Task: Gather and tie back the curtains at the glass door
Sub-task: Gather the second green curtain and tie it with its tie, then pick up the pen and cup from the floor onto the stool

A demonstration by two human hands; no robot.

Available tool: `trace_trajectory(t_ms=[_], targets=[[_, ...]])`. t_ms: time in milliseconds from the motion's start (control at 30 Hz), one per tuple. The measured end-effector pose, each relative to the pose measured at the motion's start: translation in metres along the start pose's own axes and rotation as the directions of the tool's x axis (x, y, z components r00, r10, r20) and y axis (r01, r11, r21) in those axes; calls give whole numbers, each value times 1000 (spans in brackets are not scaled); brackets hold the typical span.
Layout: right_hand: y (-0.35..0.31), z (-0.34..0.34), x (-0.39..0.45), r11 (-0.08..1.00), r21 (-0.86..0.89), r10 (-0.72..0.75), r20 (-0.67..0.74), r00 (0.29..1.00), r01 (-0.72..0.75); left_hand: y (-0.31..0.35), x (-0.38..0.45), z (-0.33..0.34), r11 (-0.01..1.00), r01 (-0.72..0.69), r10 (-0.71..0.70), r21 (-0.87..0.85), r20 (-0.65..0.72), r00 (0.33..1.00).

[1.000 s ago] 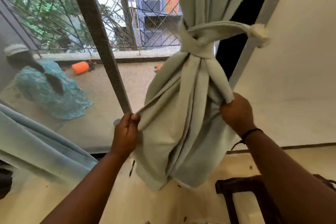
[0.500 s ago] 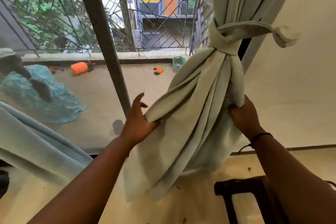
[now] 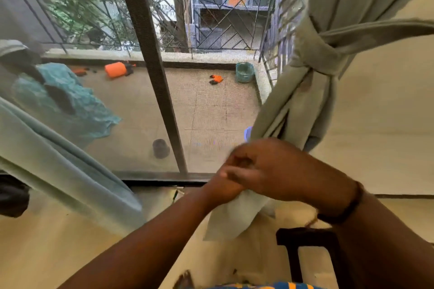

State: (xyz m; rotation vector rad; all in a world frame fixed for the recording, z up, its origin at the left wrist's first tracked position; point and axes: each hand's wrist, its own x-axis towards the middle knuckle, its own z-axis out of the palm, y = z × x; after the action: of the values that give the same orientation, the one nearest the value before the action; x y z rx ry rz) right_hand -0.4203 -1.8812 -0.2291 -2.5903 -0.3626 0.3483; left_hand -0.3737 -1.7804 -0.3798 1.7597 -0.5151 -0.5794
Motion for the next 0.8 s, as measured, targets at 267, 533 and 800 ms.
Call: trace_trajectory(t_ms=[267, 533, 800], targets=[[69, 56, 68, 694, -719, 34, 86, 996, 38, -31, 9, 16, 903, 117, -172, 414, 98, 980], [194, 134, 79, 499, -819, 667, 155, 728, -282, -127, -30, -43, 502, 344, -495, 794, -62, 867], [186, 163, 92, 362, -919, 731, 177, 660, -155, -176, -15, -86, 470, 330, -564, 819, -9, 826]])
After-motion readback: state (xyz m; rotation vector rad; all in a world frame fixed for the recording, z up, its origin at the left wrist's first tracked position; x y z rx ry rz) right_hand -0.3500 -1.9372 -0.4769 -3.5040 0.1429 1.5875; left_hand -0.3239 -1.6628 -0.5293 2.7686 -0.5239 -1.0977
